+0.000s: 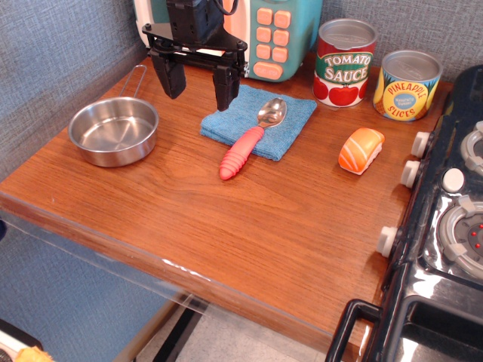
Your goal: Move the spoon to the lower right corner of table.
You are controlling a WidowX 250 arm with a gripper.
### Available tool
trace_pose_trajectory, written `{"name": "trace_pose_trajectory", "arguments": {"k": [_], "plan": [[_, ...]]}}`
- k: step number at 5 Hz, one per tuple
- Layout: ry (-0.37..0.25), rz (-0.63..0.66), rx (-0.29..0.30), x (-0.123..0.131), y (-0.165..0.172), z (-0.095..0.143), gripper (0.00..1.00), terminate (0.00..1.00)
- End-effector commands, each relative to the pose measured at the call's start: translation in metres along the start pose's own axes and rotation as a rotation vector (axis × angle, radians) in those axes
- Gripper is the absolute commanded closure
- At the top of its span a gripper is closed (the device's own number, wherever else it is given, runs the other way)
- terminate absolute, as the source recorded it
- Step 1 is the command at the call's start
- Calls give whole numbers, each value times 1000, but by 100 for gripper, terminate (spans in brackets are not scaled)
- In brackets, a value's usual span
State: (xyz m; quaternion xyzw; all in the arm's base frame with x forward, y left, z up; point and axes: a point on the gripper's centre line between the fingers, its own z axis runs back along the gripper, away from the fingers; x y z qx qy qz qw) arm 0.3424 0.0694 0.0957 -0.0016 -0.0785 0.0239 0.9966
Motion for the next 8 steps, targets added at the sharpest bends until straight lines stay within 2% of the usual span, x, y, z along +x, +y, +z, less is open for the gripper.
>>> {"name": "trace_pose_trajectory", "arguments": {"k": [1,2,4,5,7,8], "plan": [[0,0,0,0,0,0,0,0],[19,-17,6,-5,-7,-14,0,0],[145,-92,28,-19,-30,-55,0,0],[176,-90,58,-13,-35,-67,0,0],[184,-63,78,-2,-30,-76,0,0],[168,-83,69,-4,-30,-71,100,0]]}}
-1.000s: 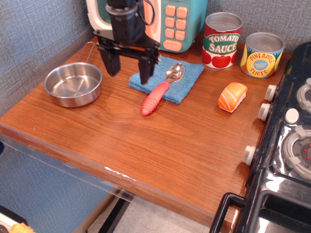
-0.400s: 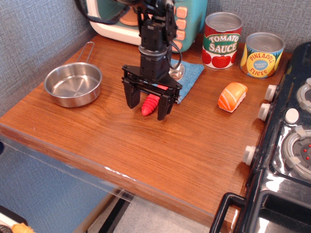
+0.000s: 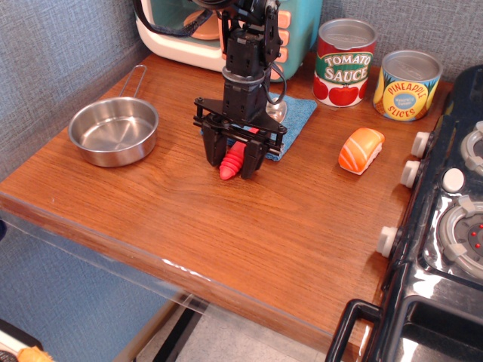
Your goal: Move the spoon to the lower right corner of table.
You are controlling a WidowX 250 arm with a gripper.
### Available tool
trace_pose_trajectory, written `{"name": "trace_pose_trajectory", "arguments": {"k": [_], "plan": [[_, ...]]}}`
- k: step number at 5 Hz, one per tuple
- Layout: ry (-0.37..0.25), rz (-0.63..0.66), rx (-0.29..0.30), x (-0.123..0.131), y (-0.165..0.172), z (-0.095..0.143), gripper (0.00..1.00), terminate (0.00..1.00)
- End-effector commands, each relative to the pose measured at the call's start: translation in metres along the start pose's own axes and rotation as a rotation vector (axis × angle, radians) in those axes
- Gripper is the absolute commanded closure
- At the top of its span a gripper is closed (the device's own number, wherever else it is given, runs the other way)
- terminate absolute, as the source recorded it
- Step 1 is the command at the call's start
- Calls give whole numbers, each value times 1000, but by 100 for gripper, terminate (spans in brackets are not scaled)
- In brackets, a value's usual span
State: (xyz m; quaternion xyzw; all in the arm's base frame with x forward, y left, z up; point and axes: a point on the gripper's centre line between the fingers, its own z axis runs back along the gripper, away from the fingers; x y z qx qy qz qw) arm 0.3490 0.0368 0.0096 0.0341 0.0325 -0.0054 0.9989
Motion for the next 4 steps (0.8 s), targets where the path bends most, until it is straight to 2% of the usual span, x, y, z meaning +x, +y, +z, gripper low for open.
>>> {"name": "trace_pose_trajectory", "arguments": {"k": [1,2,3,4], "plan": [[-89,-46,-7,-4,1,28,100,0],[-222,-71,-49,-12,-11,65,100,0],[-245,-109,-104,-32,-47,85,100,0],[-128,-122,-158,-54,-82,66,100,0]]}}
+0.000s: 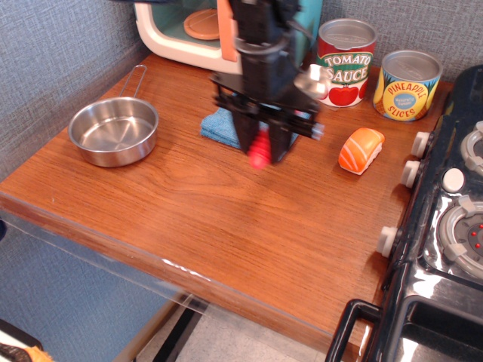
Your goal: Move the spoon to the lower right corner of table.
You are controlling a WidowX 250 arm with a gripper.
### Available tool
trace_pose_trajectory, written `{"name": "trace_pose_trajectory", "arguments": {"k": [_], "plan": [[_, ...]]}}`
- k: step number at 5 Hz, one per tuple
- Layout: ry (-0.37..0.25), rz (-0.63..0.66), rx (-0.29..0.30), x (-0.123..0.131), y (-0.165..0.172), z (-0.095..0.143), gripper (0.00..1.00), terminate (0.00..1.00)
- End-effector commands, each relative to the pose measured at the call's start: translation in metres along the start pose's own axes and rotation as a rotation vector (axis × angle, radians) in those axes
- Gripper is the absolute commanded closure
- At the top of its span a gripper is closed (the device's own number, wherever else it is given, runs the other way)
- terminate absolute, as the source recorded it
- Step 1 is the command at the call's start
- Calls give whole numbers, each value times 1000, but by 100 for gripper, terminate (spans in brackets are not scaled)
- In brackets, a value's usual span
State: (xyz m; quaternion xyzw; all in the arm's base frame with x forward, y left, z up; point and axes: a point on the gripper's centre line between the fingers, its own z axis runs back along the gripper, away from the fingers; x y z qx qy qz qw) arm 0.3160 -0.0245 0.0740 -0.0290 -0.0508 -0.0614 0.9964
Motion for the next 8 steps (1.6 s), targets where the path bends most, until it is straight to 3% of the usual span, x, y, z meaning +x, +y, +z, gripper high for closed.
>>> {"name": "trace_pose_trajectory", "arguments": {"k": [1,3,4,5,6,7,8], "plan": [[140,7,-33,-43,-52,-21,100,0],[220,60,-2,-65,-69,-39,100,0],[245,78,-2,-64,-67,-44,0,0],[252,85,-7,-64,-65,-45,0,0],[147,21,-36,-59,-64,-25,0,0],[-102,-36,-47,-47,-56,23,0,0],[-237,-45,-11,-49,-49,24,0,0]]}}
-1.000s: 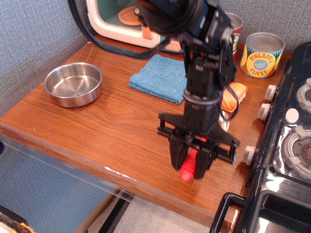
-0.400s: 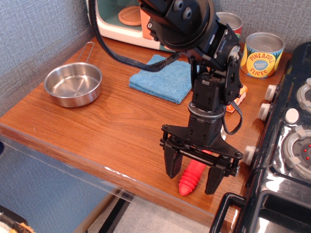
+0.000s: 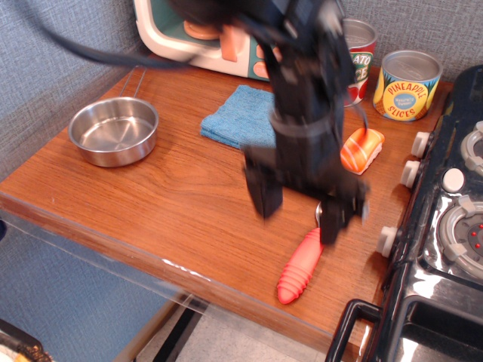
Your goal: Move the spoon to the lower right corner of table.
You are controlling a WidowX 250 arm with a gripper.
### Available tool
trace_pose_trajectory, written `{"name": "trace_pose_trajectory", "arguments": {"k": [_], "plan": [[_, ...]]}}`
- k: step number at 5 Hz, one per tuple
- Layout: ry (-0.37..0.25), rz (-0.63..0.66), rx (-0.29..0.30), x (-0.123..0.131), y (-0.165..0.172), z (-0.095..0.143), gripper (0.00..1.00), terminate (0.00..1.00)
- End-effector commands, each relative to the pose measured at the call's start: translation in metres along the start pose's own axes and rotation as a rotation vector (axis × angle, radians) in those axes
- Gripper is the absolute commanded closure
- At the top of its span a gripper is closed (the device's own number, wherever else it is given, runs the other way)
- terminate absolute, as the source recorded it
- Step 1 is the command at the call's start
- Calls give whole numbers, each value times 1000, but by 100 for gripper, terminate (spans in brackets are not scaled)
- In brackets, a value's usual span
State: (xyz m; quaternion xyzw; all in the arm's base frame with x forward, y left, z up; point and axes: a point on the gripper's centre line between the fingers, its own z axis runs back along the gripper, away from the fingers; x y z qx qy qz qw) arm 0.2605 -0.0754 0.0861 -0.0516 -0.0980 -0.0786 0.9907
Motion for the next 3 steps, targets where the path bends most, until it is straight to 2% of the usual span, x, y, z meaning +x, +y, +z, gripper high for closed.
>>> {"name": "trace_pose_trajectory", "arguments": {"k": [1,2,3], "plan": [[-90,7,53,2,14,0,0,0],[-90,7,53,2,14,0,0,0],[-90,7,53,2,14,0,0,100]]}}
